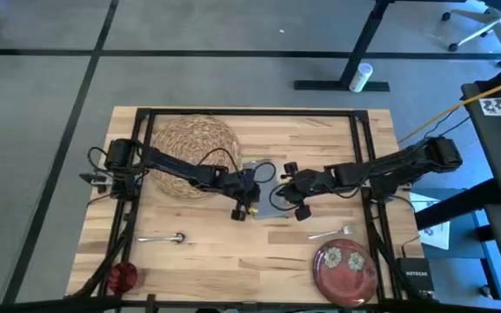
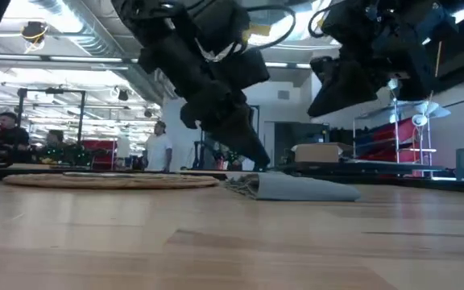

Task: Set table place
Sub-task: Move the gray table napkin to the bottom left of the table

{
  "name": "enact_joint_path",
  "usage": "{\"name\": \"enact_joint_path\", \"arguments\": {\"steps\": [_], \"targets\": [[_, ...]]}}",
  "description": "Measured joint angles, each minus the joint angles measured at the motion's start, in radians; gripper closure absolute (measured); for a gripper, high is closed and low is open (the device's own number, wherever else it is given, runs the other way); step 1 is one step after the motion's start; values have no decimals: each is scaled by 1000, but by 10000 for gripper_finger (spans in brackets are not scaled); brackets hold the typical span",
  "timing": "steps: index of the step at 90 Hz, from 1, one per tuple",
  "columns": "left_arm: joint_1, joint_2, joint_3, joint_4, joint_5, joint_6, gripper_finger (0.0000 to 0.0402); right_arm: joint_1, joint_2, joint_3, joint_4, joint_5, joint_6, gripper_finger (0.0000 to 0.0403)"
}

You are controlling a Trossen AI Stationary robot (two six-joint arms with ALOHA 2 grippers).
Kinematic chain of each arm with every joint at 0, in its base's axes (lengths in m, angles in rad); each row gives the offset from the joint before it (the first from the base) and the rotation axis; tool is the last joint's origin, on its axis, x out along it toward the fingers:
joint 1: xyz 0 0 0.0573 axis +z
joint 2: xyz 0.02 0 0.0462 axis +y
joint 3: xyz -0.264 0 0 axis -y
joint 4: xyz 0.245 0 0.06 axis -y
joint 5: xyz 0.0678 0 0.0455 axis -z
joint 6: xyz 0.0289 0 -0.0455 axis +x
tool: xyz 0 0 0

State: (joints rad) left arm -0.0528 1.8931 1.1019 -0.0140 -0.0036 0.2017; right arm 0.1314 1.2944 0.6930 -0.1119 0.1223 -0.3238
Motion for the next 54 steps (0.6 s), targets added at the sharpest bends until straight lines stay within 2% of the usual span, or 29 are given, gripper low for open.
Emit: {"name": "enact_joint_path", "arguments": {"steps": [24, 40, 54], "targets": [[-76, 21, -1, -31, 25, -19, 402, 0, -165, 0, -89, 81, -15, 403], [-70, 29, 3, 83, -37, -10, 402, 0, -215, 0, -110, 96, -18, 403], [-37, 32, 25, 94, -41, -11, 402, 0, -221, 0, -132, 97, -21, 403]]}}
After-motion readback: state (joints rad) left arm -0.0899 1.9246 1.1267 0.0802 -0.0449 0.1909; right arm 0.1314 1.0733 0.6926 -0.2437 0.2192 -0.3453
